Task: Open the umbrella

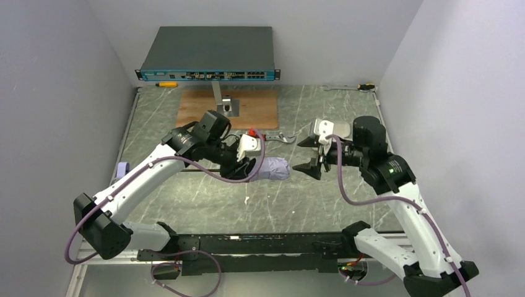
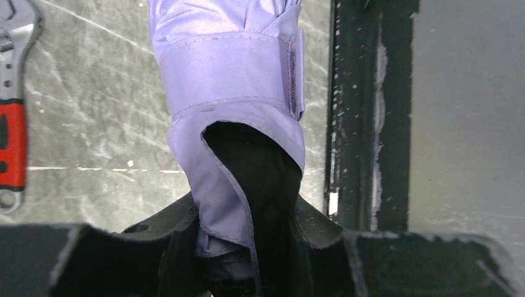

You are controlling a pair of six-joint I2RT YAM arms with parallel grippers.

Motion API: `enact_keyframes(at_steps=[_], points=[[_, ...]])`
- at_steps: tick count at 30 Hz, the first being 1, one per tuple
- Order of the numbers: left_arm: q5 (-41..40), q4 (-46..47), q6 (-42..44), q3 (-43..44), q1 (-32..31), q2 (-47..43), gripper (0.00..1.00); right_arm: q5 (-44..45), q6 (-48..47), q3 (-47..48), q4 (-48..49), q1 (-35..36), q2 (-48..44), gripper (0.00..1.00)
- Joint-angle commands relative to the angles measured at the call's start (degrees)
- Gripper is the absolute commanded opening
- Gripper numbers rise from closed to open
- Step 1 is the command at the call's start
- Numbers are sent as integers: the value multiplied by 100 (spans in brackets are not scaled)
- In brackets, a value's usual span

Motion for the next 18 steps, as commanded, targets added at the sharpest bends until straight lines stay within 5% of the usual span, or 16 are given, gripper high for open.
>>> enact_keyframes(at_steps=[1,6,18], points=[[1026,-98,-580,326,92,-5,0,509,-350,57,274,696,-182,68],[1181,27,-749,358,166,101,0,1213,-458,-228,666,1666,-293,66],[1180,77,-829,501,170,293,0,1670,-536,-490,1359,2587,18,58]])
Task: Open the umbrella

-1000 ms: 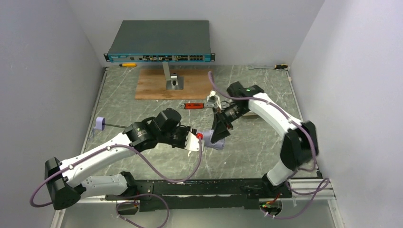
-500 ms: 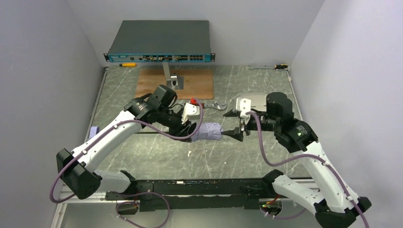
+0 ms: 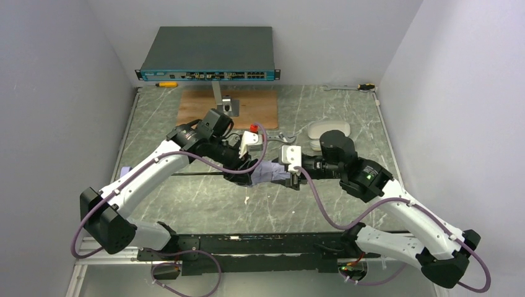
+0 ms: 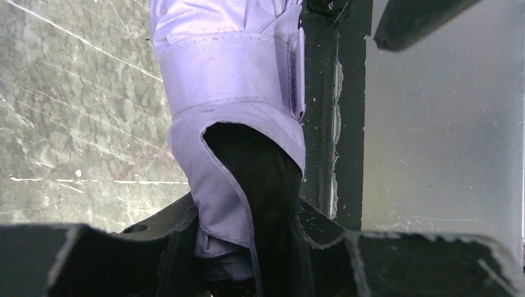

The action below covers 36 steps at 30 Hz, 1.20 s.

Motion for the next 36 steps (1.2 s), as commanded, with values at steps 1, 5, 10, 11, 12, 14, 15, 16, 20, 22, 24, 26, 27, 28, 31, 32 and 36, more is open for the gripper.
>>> enact_keyframes(at_steps=[1,5,10,11,12,14,15,16,20,22,24,26,27,28,31,32,36], points=[[420,203,-114,339,15,-47,0,265,-135,-98,532,284,87,57],[499,263,-223,299,58,-52,0,499,-230,-304,721,508,134,50],[720,355,-359,272,154,-45,0,711,-366,-506,840,681,205,41],[723,358,-360,284,161,-48,0,747,-374,-539,852,707,205,39],[740,356,-376,293,181,-43,0,758,-341,-546,863,724,210,36],[878,388,-451,286,247,-27,0,737,-312,-528,806,782,239,30],[945,422,-508,272,280,-22,0,738,-346,-534,774,812,256,25],[992,444,-547,272,304,-19,0,763,-394,-555,757,845,269,19],[1111,505,-631,271,381,-25,0,953,-574,-629,705,941,317,0],[1208,593,-782,247,476,-31,0,922,-689,-583,556,959,322,0],[1217,690,-958,213,643,-43,0,788,-796,-585,332,976,243,0],[1252,800,-1111,195,804,-33,0,587,-945,-648,87,989,158,0],[1291,876,-1214,195,891,-24,0,454,-1018,-677,-67,1006,124,0],[1335,959,-1307,183,977,-13,0,313,-1057,-697,-317,1033,106,0],[1453,1089,-1427,213,1101,26,0,103,-1101,-809,-677,1086,124,0],[1454,1082,-1402,240,1101,26,0,125,-1190,-856,-758,1088,155,0],[1563,1098,-1392,216,1119,2,0,483,-1268,-977,-787,1091,278,0]])
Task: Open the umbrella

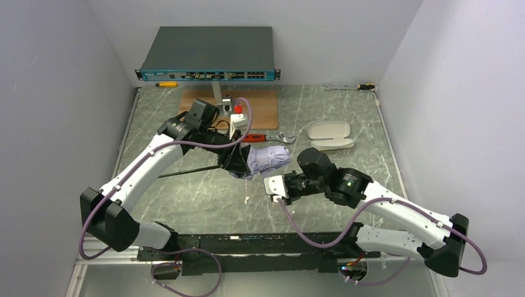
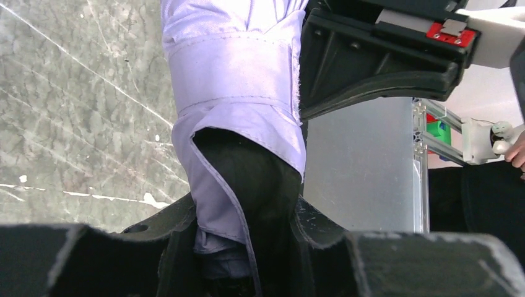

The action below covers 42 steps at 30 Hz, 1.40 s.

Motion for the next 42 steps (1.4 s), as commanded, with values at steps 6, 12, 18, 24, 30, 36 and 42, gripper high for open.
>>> enact_keyframes(at_steps=[6,12,18,24,30,36,42], points=[[282,557,133,97,178,-219,0,275,673,-30,-480,79,-574,66],[107,333,548,-1,164,-285,0,687,1524,865,-376,78,-728,75],[-863,98,1462,30,-68,-594,0,1581,2011,1143,268,-22,-490,86],[-3801,296,3437,-409,-1441,-1447,0,555,2852,1880,27,-969,-104,95],[-5099,-328,4728,-214,-2131,-1550,0,-1521,2947,1932,-761,-1512,564,98],[-5555,-120,5449,-222,-2311,-1651,0,-2272,2977,2061,-719,-1437,1296,100],[-6272,-19,6345,-439,-2717,-1794,0,-2421,2590,2424,-1053,-1312,1724,100]])
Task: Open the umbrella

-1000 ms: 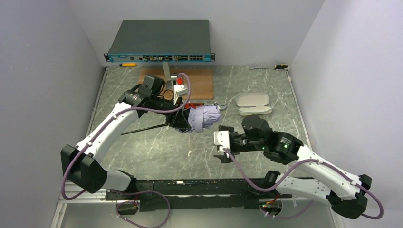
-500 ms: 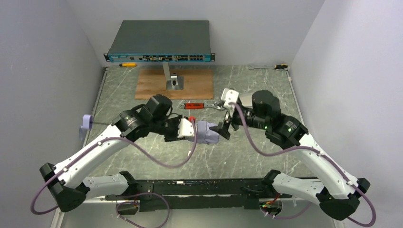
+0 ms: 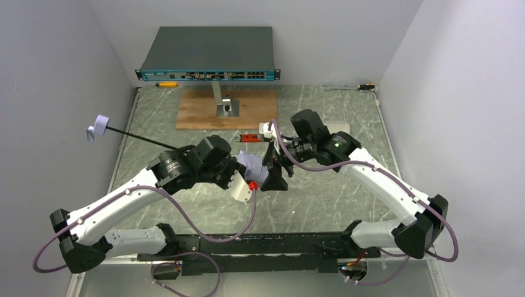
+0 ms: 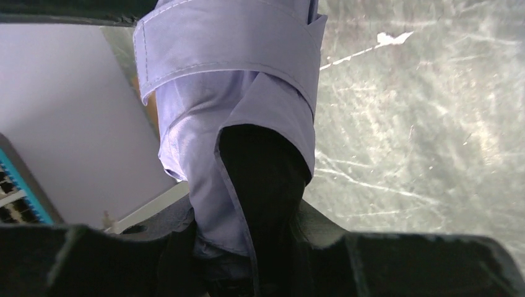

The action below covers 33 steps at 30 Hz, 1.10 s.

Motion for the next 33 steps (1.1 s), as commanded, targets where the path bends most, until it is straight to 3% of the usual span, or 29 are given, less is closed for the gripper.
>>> enact_keyframes(at_steps=[1,3,5,8,9,10,11,13,16,19,24,29,33], points=[[-795,781,990,-116,-205,-355,0,-534,-521,549,-511,58,39,96],[-1082,1223,1003,-351,-170,-493,0,-462,-1096,312,-875,62,-307,92],[-1061,1216,925,-346,-93,-556,0,-351,-1352,-109,-644,83,-964,80],[-1282,2026,995,-679,-40,-839,0,185,-2248,-436,-941,549,-1417,40],[-1353,2367,1188,-863,-40,-962,0,458,-2405,-445,-1135,648,-1383,30],[-1348,2753,1457,-1101,-38,-1120,0,689,-2279,-426,-1168,635,-1316,27],[-1319,3171,1736,-1303,-38,-1265,0,859,-2090,-382,-1121,455,-1253,30],[-1253,3627,2280,-1618,-51,-1495,0,571,-1744,-207,-924,-80,-1161,46],[-836,3101,2825,-1608,-47,-1710,0,447,-782,190,-62,-406,-1027,78],[-338,2644,3153,-1546,-56,-1875,0,302,-53,634,384,-397,-726,93],[-62,2290,3472,-1365,-98,-1778,0,-33,125,910,206,-120,-132,97],[79,2176,3585,-1129,-101,-1540,0,138,13,572,420,418,21,100],[166,2241,3674,-1019,-100,-1460,0,540,-11,385,558,585,262,94]])
